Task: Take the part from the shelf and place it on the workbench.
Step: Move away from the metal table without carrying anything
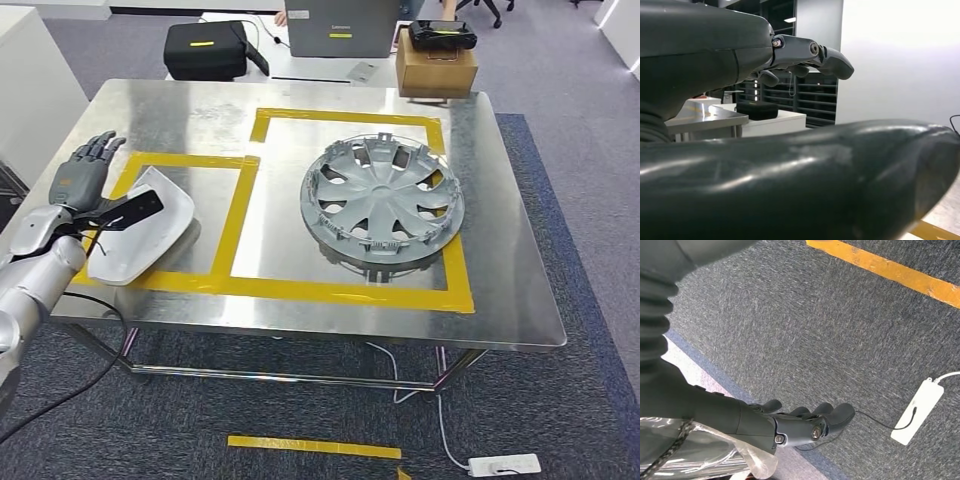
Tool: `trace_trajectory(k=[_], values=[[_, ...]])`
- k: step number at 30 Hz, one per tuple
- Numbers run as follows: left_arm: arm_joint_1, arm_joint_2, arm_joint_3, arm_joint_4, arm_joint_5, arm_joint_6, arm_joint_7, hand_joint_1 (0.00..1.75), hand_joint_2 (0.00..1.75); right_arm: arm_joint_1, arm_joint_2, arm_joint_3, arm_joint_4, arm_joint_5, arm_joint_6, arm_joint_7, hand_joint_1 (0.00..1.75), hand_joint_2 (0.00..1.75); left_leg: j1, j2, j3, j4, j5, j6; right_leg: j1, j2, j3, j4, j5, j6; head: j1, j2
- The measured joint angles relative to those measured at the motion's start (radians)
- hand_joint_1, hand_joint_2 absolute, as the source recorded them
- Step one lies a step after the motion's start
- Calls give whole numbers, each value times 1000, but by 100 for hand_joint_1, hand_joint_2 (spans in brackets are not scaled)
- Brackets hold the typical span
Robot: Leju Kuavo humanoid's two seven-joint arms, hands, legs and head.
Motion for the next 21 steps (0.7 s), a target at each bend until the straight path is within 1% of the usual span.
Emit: trace_trajectory(k=[13,17,21], values=[[9,6,18,-2,26,6,-27,0,0,0,0,-2,0,2,1,1,0,0,0,0,0,0,0,0,0,0,0,0,0,0,0,0],[9,36,37,-3,29,11,-9,0,0,4,0,-13,0,0,1,2,0,0,0,0,0,0,0,0,0,1,0,0,0,0,0,0],[17,91,58,-4,35,23,6,0,0,7,0,-21,0,-8,0,8,0,0,1,1,0,0,-1,-1,1,2,0,1,-1,-2,0,0]])
